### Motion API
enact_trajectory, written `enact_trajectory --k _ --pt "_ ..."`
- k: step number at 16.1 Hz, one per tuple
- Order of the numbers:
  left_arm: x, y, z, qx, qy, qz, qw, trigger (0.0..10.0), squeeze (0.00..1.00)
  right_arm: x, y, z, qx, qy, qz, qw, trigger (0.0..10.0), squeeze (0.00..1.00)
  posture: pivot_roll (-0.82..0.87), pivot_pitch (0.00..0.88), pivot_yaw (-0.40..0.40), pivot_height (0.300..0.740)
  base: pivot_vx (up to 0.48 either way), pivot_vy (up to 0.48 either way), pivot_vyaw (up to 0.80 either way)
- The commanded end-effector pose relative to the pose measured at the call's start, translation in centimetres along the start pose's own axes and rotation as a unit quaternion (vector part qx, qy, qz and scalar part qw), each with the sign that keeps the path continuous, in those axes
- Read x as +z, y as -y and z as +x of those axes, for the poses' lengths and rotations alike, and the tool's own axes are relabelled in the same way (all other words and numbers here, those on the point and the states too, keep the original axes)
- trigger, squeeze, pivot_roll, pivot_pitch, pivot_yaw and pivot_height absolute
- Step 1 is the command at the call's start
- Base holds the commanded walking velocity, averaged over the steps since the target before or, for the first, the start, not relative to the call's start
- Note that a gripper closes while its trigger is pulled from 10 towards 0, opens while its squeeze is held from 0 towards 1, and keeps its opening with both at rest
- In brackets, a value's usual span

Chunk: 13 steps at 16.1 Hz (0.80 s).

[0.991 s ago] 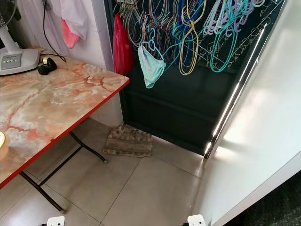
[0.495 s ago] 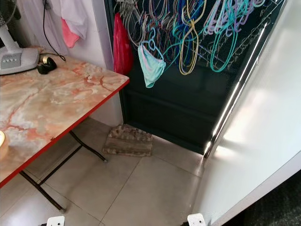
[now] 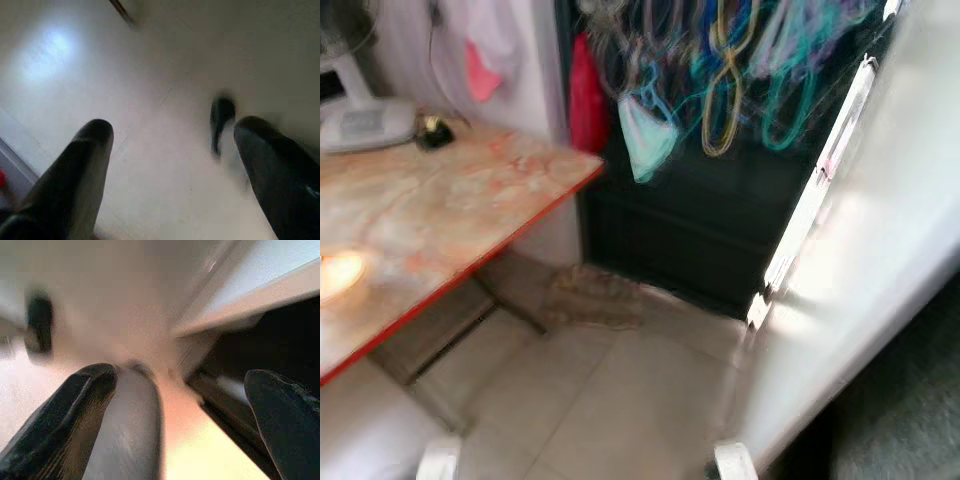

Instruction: Restocking fridge

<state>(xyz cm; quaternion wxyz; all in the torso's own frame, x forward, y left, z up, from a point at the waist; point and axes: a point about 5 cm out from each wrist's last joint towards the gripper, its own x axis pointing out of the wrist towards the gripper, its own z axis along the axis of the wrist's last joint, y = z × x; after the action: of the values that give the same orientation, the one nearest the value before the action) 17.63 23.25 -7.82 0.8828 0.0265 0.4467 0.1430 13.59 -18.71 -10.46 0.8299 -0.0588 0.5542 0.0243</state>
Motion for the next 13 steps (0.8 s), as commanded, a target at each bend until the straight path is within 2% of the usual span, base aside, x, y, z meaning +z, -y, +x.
enact_trajectory --k 1,3,13 --pt "-2.95 -0.63 -0.56 0.008 -0.049 -0.002 0.999 10.0 0.0 2.12 0.29 0.07 -0.002 0.032 -0.006 0.999 10.0 0.0 0.06 0.0 -0.019 0.74 0.0 0.0 0.0" --pt "-2.93 -0.65 -0.55 0.009 -0.05 -0.001 0.999 10.0 0.0 2.25 0.21 0.07 0.005 0.038 -0.009 0.999 10.0 0.0 0.06 0.0 -0.018 0.74 0.0 0.0 0.33" --pt "-2.76 -0.7 -0.56 0.012 -0.035 -0.008 0.999 10.0 0.0 2.3 0.12 0.06 0.014 0.04 -0.014 0.999 10.0 0.0 0.07 0.0 -0.019 0.74 0.0 0.0 0.8"
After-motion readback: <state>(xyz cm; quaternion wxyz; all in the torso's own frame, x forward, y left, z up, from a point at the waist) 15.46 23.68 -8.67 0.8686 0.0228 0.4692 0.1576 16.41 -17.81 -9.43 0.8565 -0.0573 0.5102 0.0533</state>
